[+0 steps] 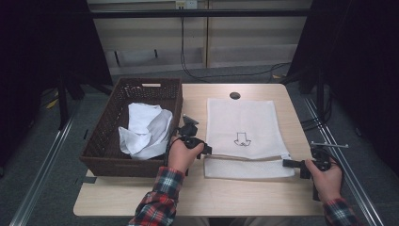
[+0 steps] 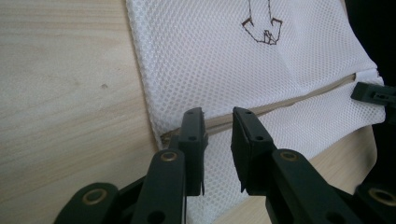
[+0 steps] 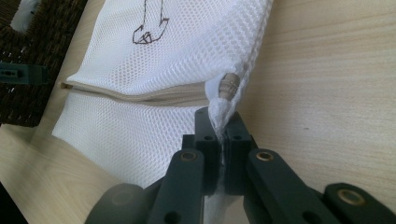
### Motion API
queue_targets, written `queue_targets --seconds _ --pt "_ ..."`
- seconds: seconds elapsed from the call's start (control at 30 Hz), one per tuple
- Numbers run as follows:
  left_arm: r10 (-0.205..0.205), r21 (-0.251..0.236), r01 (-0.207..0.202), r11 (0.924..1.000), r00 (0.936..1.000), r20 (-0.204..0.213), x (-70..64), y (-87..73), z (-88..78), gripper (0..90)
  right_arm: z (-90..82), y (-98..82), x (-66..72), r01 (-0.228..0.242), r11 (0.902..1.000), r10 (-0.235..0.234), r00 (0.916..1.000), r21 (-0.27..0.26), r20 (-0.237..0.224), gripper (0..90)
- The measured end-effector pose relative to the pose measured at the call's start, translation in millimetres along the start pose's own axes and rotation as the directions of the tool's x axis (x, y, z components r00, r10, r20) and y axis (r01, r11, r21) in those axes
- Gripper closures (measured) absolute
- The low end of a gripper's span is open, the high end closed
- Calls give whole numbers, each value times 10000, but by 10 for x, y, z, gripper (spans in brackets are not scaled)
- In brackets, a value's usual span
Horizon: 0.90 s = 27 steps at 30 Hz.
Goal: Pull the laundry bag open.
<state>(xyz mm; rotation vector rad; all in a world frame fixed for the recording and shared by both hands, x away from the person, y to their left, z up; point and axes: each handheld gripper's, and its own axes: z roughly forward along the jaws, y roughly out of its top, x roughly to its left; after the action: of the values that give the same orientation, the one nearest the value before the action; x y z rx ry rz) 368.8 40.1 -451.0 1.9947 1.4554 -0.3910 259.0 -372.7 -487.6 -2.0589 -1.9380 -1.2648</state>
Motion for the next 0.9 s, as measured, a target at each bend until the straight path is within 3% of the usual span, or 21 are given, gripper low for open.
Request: queue_targets --seconds 0.17,0.27,0.33,0.47,0.57,0.77,0.9 --pt "31 -102 -28 9999 9998 208 -37 4 -9 707 5 -7 0 42 10000 -42 10000 80 -21 864" --pt "-17 -134 26 9999 9979 652 -47 8 -21 691 8 -14 25 142 9997 -143 9999 178 82 834" --pt "-72 -86 81 9999 9953 966 -56 6 -29 678 -1 -15 60 453 9989 -456 9979 76 460 771" --pt "-46 -143 64 9999 9925 1223 -80 12 -52 638 -24 -11 108 614 9981 -612 9969 -35 489 696" --pt "67 -260 -34 9997 9915 1296 -97 24 -75 601 -49 -8 138 886 9954 -856 9932 -360 792 557" --pt "-245 -329 324 9989 9758 2173 -117 78 -16 485 -74 1 181 1574 9847 -1466 9802 -750 1331 414" --pt "85 -571 55 9984 9705 2410 -181 144 42 405 -97 10 200 1686 9817 -1571 9799 -886 1231 363"
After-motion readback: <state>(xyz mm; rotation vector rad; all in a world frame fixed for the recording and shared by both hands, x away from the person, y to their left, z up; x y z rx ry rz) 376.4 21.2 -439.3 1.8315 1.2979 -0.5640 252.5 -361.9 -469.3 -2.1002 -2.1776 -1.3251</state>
